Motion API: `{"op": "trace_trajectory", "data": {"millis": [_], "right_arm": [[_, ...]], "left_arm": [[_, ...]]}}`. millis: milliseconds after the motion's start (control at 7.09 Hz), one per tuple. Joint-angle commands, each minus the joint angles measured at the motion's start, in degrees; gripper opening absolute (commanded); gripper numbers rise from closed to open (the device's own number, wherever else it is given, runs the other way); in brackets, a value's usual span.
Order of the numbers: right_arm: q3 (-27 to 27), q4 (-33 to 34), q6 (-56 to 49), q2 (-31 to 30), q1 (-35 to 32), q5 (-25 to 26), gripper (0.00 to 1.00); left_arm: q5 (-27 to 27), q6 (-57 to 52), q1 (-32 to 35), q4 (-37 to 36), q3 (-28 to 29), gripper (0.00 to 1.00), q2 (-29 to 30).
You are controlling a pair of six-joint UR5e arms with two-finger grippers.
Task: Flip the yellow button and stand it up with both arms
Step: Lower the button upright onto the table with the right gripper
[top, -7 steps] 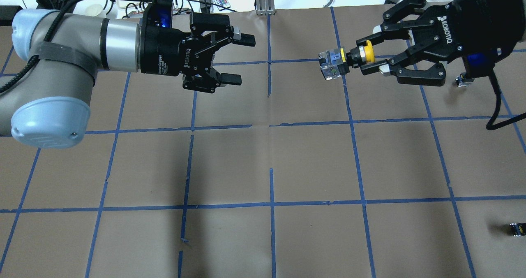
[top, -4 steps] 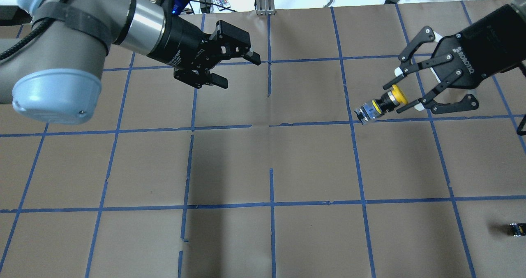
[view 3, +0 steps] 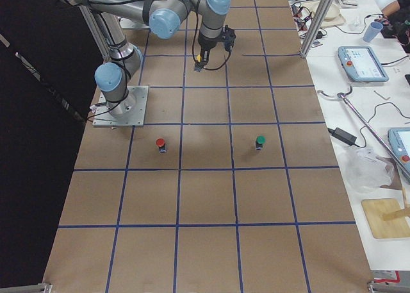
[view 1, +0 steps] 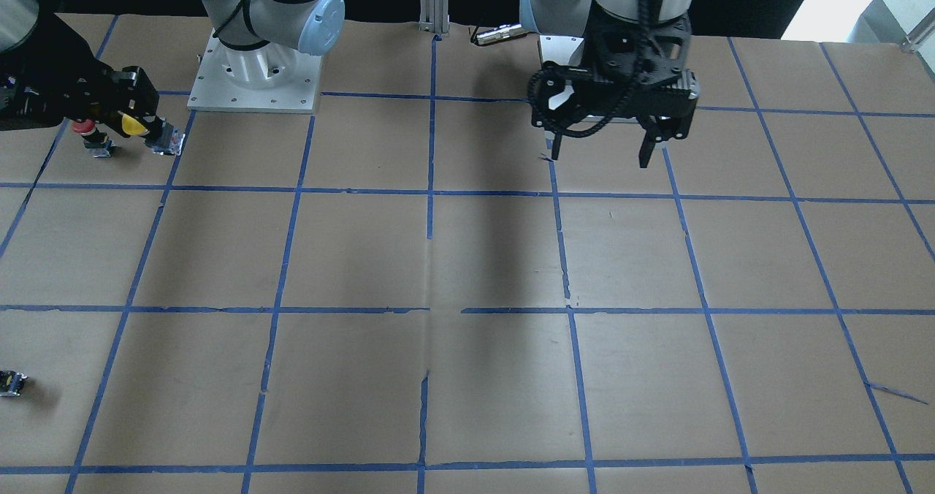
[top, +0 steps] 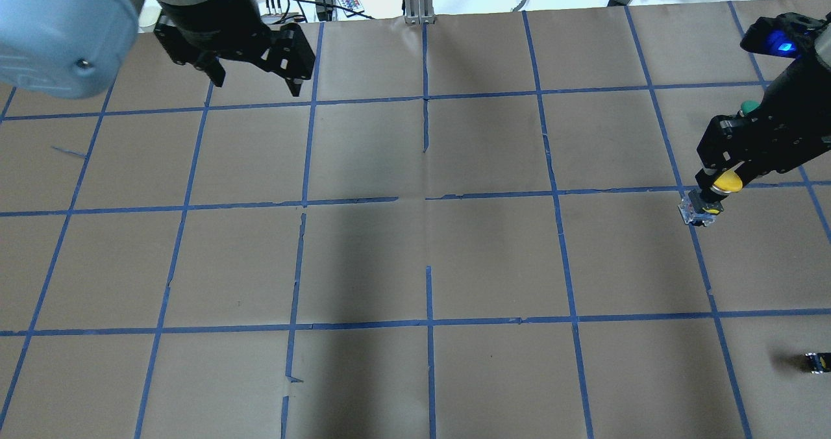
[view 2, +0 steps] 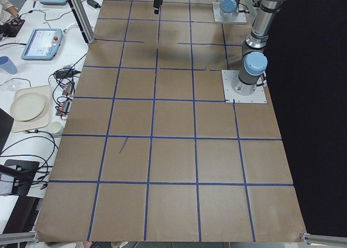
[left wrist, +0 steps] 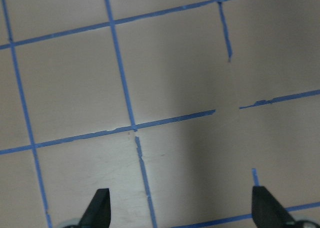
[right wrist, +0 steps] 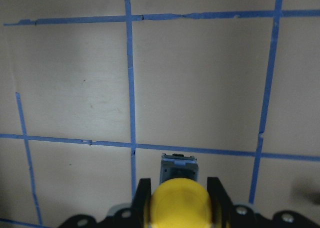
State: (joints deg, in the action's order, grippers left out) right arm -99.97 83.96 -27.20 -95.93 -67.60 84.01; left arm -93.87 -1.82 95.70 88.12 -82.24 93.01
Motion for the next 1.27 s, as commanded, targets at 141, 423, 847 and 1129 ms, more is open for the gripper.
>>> {"op": "trace_trajectory", "data": {"millis": [141,423,847,1129], "right_arm": [[-6.62,15.47,-34.54,0.3,7.46,1.42,0.05],[-9.71,20.97,-52.61,1.26,12.65,0.98,0.04],[-9.72,27.2,-75.66,8.28,17.84,1.33,0.04],[-9.72,31.06,-81.83,13.38,21.28,1.24,0.04]], "left_arm": [[3.78,-0.99,-8.6,1.8,-7.56,0.99,-4.49],[5.35,0.32,-8.43,1.71,-8.9,0.99,-4.42],[4.83,2.52,-7.81,1.62,-10.22,0.98,-4.68],[4.14,2.61,-5.89,1.79,-10.22,0.97,-5.47]]}}
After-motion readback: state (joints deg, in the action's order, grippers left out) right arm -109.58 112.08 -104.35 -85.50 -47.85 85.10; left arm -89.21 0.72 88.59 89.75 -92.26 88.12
